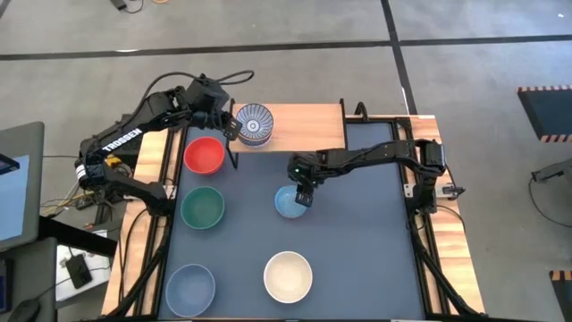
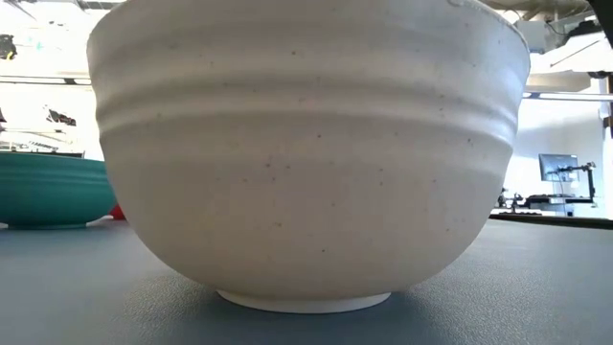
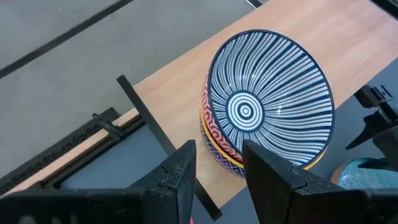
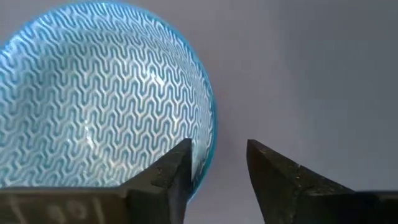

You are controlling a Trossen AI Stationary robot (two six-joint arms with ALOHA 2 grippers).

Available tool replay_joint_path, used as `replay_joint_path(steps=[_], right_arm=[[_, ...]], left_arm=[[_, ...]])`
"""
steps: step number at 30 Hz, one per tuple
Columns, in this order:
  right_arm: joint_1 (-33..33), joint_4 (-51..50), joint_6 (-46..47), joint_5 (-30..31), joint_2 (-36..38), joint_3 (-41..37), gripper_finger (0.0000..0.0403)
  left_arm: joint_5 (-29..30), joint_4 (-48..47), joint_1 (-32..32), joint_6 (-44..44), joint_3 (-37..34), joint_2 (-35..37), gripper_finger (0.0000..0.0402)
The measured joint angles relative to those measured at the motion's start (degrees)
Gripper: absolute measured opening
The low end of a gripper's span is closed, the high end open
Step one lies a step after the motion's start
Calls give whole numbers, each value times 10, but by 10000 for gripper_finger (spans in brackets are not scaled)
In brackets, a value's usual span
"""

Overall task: Place and stack bowls onto a shelf
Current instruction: Stack the light blue patterned bowl on the top of the blue patterned bowl on the shelf

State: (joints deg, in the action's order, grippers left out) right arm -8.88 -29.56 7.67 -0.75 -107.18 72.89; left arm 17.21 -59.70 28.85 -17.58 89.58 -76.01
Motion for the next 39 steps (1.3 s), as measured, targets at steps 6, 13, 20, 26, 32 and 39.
replay_joint_path(steps=[6,13,20,26,32,39], right_arm=[[0,5,0,-2,0,0,115],[-1,3,2,-20,1,0,33],[1,-34,0,-45,0,40,29],[3,-67,-25,-62,0,122,29],[-2,-95,-60,-70,0,247,29],[-40,-76,-80,-62,0,376,29]], left_arm=[[0,1,-1,-9,0,0,116],[-7,0,-1,-13,0,0,116],[-13,-4,-2,-14,0,19,116],[11,-17,-2,-19,0,53,116],[40,-48,-2,-37,0,85,116],[46,-98,-1,-44,0,94,116]])
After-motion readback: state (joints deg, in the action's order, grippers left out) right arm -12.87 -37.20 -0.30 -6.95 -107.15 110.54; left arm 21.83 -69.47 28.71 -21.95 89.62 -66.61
